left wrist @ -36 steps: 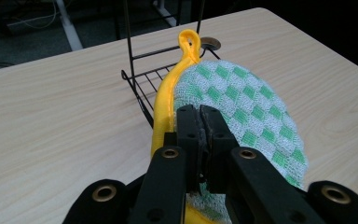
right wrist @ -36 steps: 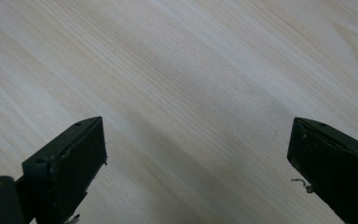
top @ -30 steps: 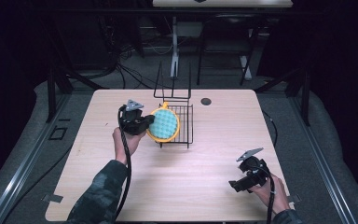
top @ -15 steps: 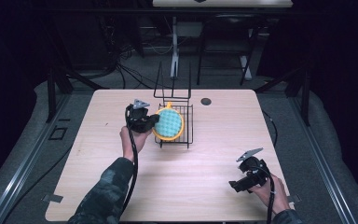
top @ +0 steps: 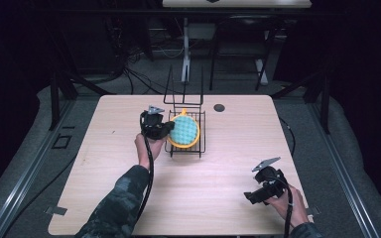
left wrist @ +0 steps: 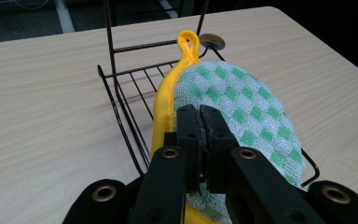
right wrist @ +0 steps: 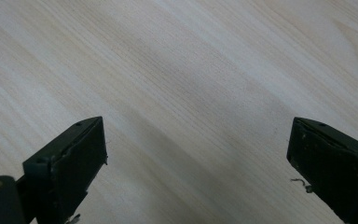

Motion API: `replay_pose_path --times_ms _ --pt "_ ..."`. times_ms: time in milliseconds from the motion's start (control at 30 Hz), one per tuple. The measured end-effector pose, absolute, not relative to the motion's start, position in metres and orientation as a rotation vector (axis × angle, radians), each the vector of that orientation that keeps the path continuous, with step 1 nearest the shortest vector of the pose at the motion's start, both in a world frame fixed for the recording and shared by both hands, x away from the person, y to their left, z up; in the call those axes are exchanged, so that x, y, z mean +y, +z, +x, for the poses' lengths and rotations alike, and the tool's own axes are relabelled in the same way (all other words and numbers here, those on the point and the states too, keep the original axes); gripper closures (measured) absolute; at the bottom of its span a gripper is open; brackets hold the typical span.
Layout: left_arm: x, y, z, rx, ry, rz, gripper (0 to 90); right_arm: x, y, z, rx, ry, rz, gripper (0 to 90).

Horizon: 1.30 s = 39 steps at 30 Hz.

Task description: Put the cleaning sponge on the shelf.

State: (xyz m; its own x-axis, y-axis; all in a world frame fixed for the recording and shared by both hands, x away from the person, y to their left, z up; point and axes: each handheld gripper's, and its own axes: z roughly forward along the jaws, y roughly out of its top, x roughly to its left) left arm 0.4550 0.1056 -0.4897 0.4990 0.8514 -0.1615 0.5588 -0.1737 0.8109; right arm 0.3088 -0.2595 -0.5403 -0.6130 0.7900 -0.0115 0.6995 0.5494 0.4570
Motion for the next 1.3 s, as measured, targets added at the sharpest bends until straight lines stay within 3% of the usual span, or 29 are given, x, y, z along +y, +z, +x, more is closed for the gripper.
replay_pose_path --times_ms 1300 --pt "0.091 -0.531 0.464 1.318 0.456 1.851 86.8 -0.261 -0.541 0.309 2.575 0.615 1.247 4.2"
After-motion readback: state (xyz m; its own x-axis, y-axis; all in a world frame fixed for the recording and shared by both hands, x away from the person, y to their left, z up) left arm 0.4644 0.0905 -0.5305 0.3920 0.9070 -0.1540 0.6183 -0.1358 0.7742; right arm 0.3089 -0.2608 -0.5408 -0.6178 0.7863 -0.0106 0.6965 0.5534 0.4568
